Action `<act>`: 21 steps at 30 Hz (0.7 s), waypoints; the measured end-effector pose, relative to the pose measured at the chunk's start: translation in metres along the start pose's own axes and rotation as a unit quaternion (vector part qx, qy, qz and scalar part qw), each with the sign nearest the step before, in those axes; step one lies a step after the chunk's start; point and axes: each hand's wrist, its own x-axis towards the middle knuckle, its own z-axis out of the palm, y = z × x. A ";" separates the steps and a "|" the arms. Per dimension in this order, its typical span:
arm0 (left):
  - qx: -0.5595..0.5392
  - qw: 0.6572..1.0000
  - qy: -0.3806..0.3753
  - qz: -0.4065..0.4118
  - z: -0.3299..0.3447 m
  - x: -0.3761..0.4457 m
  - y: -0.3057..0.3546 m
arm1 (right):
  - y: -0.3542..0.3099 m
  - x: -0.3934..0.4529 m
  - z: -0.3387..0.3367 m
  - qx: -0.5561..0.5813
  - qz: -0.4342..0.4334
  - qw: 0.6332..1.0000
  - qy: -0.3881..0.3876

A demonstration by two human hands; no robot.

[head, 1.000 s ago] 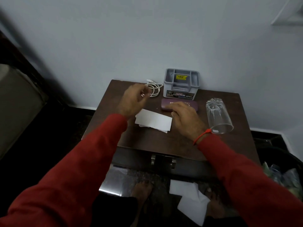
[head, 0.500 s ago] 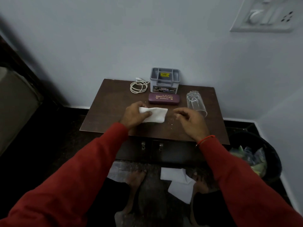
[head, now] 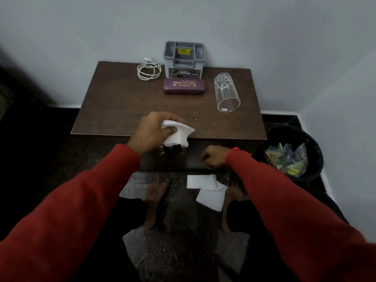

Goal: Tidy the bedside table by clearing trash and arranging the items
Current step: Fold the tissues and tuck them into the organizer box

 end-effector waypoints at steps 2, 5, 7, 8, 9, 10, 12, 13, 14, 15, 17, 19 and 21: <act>-0.029 1.000 -0.006 0.007 0.001 0.007 0.000 | 0.017 0.021 0.013 -0.009 0.013 1.000 -0.006; -0.068 0.997 -0.032 -0.001 0.003 0.013 0.000 | 0.041 0.048 0.037 0.016 0.050 0.999 -0.006; -0.070 0.996 -0.060 -0.004 0.005 0.016 0.000 | 0.055 0.064 0.056 0.026 0.069 0.997 0.018; -0.072 0.994 -0.078 -0.005 0.006 0.016 0.001 | 0.061 0.069 0.067 0.037 0.077 0.996 0.038; -0.072 0.992 -0.099 -0.008 0.008 0.017 0.001 | 0.066 0.074 0.077 0.043 0.085 0.994 0.054; -0.068 0.991 -0.118 -0.013 0.010 0.018 0.001 | 0.072 0.081 0.088 0.050 0.091 0.993 0.061; -0.052 0.987 -0.153 -0.025 0.015 0.021 0.001 | 0.082 0.091 0.107 0.060 0.112 0.989 0.076; -0.043 0.985 -0.167 -0.029 0.018 0.022 0.001 | 0.087 0.095 0.114 0.085 0.132 0.984 0.079; -0.034 0.983 -0.180 -0.032 0.021 0.023 0.002 | 0.095 0.100 0.122 0.108 0.148 0.979 0.084; -0.023 0.981 -0.190 -0.034 0.024 0.025 0.002 | 0.102 0.106 0.128 0.118 0.159 0.976 0.090; 0.000 0.977 -0.208 -0.035 0.029 0.027 0.002 | 0.114 0.113 0.135 0.124 0.174 0.973 0.086; 0.015 0.975 -0.219 -0.034 0.031 0.029 0.001 | 0.119 0.116 0.137 0.097 0.178 0.976 0.078; 0.013 0.976 -0.218 -0.027 0.032 0.031 -0.001 | 0.123 0.121 0.138 0.073 0.182 0.978 0.070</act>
